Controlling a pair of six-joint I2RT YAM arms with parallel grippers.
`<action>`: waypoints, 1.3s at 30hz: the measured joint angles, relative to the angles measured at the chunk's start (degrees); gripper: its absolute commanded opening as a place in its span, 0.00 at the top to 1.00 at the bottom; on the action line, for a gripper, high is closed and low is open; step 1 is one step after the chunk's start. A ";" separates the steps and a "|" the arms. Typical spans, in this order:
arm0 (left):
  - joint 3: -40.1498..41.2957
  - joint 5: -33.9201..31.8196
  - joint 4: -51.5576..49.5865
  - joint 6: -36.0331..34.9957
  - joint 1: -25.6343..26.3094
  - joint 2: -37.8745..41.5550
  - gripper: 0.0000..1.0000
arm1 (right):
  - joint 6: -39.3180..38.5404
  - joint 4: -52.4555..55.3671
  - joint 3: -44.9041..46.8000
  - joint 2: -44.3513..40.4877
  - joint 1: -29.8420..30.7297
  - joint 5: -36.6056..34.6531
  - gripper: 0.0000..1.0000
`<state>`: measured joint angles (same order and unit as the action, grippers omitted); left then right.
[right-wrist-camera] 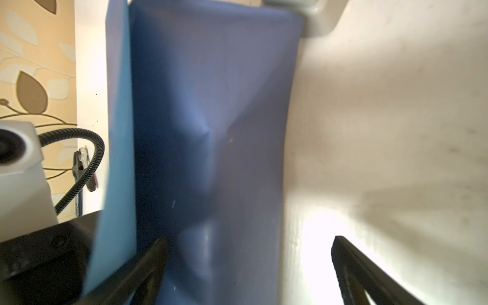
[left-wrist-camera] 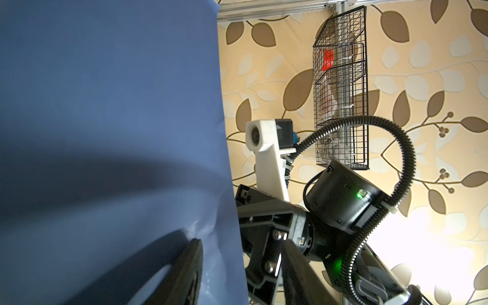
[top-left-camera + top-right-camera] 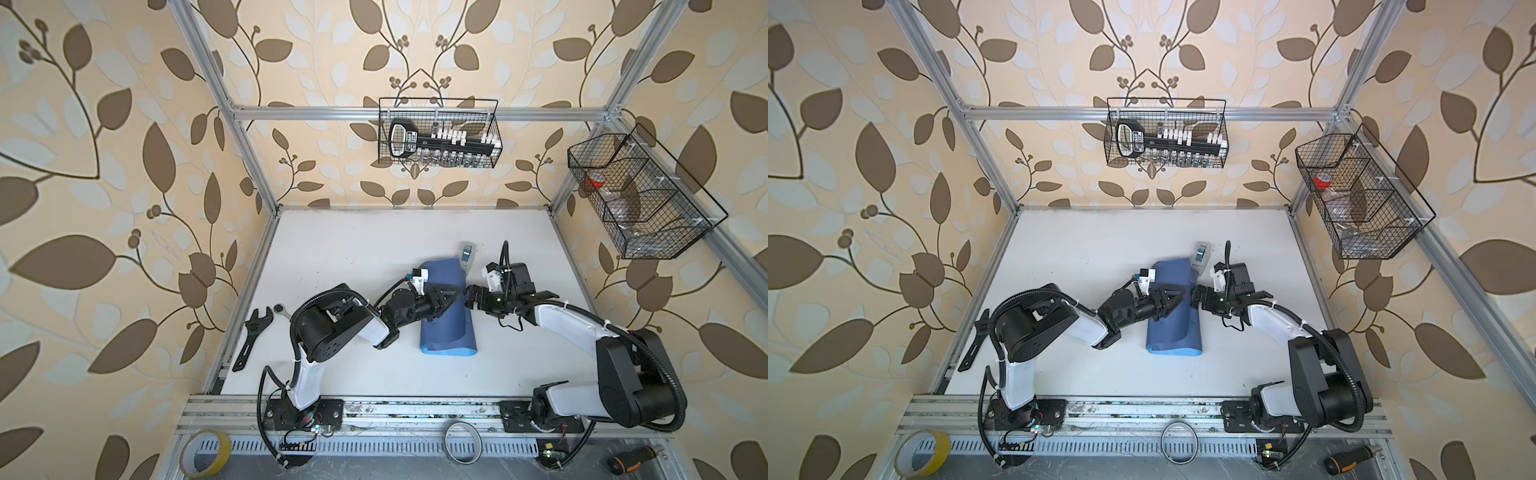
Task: Wrap a gift box in wrapping paper
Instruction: Fold the wrapping paper for the gift box.
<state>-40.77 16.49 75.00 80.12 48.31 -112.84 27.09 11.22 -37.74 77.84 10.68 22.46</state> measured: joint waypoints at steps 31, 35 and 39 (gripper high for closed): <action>-1.36 1.16 -2.84 -0.09 -0.02 0.24 0.44 | 1.25 -7.50 0.96 4.50 -1.22 3.08 0.14; -2.38 1.46 -4.83 -0.44 0.00 0.31 0.44 | 1.42 -10.25 2.38 4.31 -1.38 3.30 0.16; -4.37 1.97 -9.42 -2.16 -0.02 1.07 0.41 | 1.42 -12.66 3.72 3.96 -1.44 3.30 0.17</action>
<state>-45.15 18.46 65.58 77.95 48.29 -111.77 28.51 -1.43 -34.02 81.80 9.23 25.76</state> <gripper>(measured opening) 0.571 0.841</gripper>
